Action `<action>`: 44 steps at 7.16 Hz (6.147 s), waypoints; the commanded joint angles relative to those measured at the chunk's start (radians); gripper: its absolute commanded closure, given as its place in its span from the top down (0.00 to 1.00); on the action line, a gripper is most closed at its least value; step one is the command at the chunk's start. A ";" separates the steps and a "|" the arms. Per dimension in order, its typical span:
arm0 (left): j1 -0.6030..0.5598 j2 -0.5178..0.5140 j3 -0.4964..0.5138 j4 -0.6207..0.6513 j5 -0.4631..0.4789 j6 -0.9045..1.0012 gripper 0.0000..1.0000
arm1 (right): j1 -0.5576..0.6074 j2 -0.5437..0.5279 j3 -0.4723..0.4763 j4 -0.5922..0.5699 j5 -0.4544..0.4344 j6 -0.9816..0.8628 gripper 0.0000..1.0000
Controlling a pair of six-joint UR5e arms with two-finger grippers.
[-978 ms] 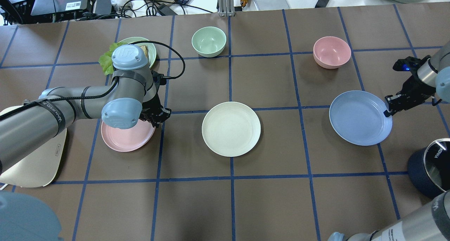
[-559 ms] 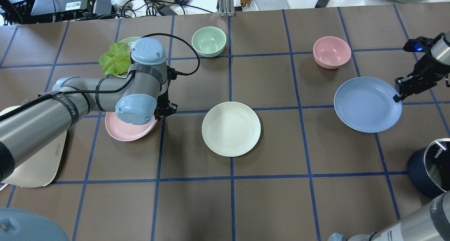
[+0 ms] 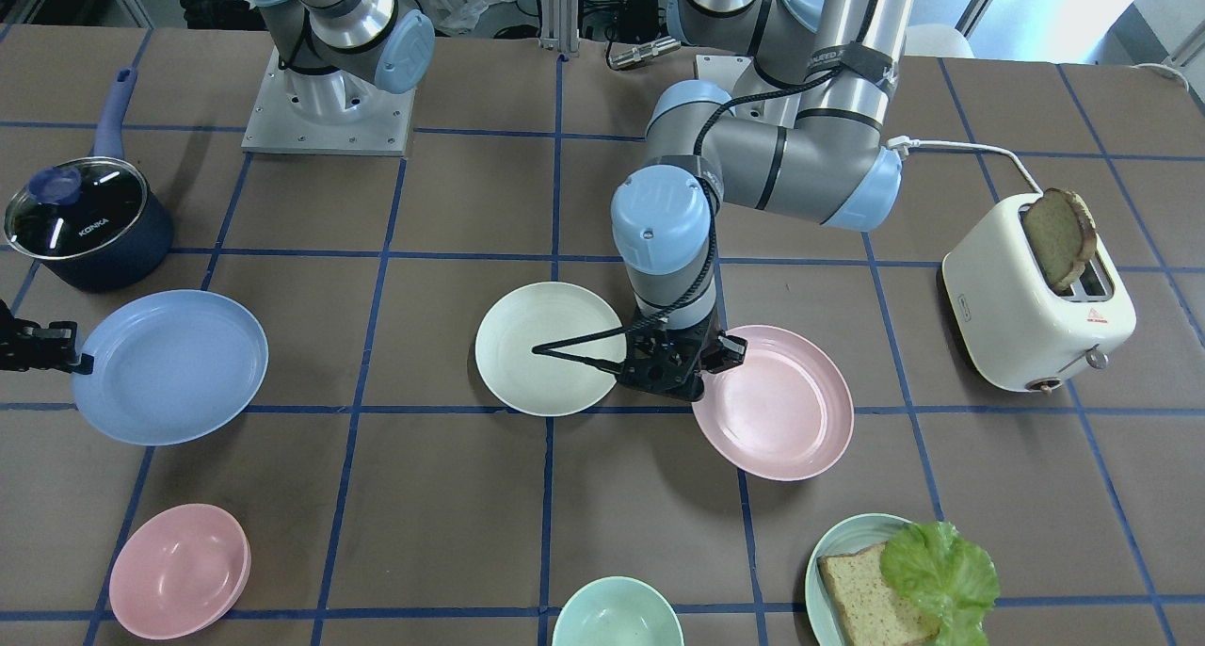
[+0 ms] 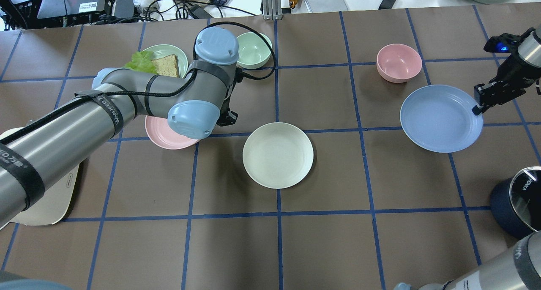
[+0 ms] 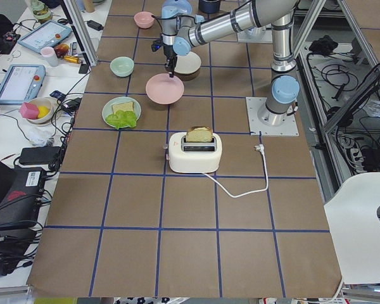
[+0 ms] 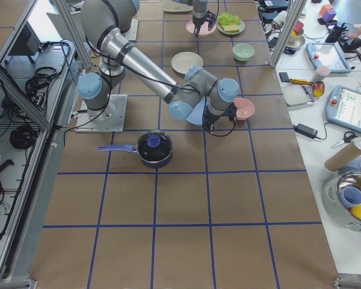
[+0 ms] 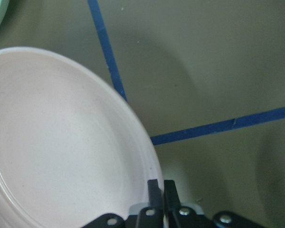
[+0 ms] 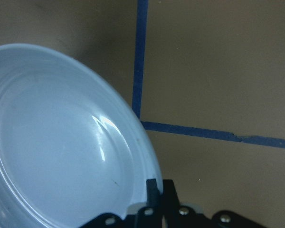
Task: Stack three plates with pink and blue
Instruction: 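Carry the pink plate with the left gripper onto the cream plate, then lower the pink plate onto the cream plate and open the left gripper, then lift the left gripper away from the stacked plates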
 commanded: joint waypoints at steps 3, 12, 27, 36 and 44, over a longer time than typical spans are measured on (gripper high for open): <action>-0.198 -0.063 0.301 -0.326 -0.005 -0.151 0.00 | 0.015 0.001 -0.001 0.003 0.000 0.017 0.00; -0.407 -0.270 0.412 -0.334 -0.010 -0.632 0.00 | 0.016 0.001 0.000 0.003 -0.002 0.026 0.00; -0.400 -0.337 0.454 -0.386 -0.074 -0.632 0.00 | 0.016 0.003 0.003 0.000 -0.003 0.034 0.00; -0.401 -0.349 0.481 -0.395 -0.074 -0.634 0.96 | 0.031 0.001 0.013 0.006 -0.002 0.049 0.00; -0.170 -0.072 0.523 -0.530 -0.068 -0.354 1.00 | 0.116 -0.003 0.009 0.026 0.060 0.124 0.00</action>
